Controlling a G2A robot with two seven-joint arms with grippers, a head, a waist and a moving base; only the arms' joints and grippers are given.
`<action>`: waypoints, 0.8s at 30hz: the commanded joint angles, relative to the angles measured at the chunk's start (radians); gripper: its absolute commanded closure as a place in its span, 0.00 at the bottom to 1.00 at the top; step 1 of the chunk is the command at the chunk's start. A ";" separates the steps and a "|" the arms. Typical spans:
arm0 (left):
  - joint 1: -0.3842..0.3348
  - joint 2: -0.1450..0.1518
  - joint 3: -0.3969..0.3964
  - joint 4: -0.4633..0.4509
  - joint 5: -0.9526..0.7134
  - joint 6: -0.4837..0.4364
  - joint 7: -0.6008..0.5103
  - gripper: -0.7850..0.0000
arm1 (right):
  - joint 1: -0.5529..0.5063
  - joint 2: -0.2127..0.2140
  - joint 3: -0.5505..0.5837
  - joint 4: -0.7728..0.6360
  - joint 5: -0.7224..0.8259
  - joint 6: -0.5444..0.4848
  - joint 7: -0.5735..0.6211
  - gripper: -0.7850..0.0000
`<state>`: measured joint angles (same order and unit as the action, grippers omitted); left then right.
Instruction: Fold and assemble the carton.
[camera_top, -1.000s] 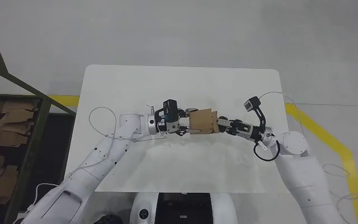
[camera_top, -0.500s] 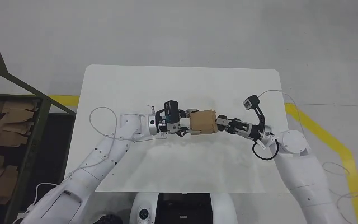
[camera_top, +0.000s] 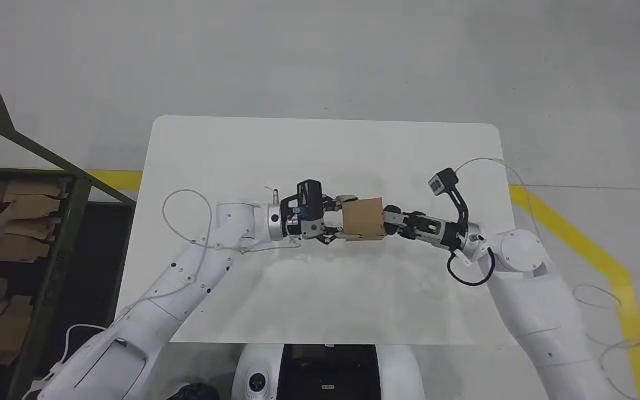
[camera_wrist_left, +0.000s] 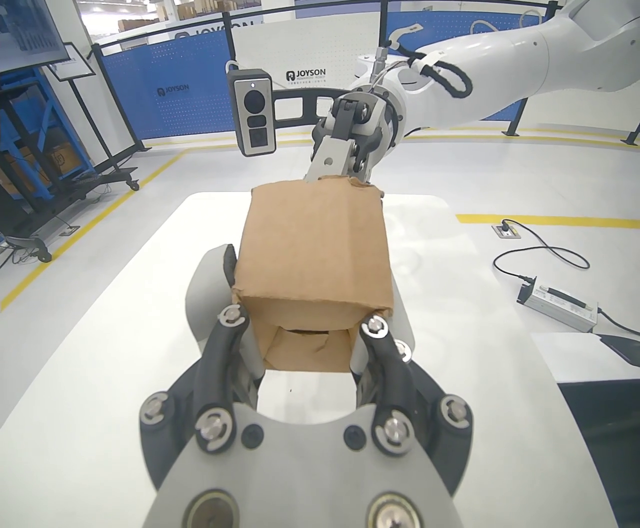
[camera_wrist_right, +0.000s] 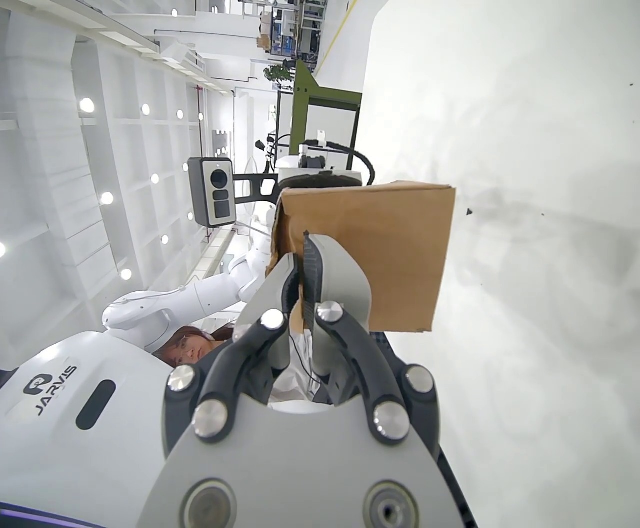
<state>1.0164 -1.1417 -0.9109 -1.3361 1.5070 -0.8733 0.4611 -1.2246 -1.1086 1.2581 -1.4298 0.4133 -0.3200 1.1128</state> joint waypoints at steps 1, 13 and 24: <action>-0.002 0.000 -0.001 0.005 -0.004 0.000 -0.001 0.69 | 0.000 0.000 0.000 0.001 0.009 -0.003 0.004 0.93; 0.004 0.002 -0.011 0.013 -0.016 0.001 0.009 0.69 | -0.018 0.008 0.029 0.015 0.059 -0.020 0.013 0.98; 0.005 0.003 -0.015 0.013 -0.025 -0.001 0.009 0.70 | -0.020 0.011 0.018 0.012 0.064 -0.020 0.022 0.96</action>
<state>1.0215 -1.1391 -0.9246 -1.3232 1.4847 -0.8740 0.4708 -1.2419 -1.0988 1.2750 -1.4164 0.4768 -0.3389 1.1348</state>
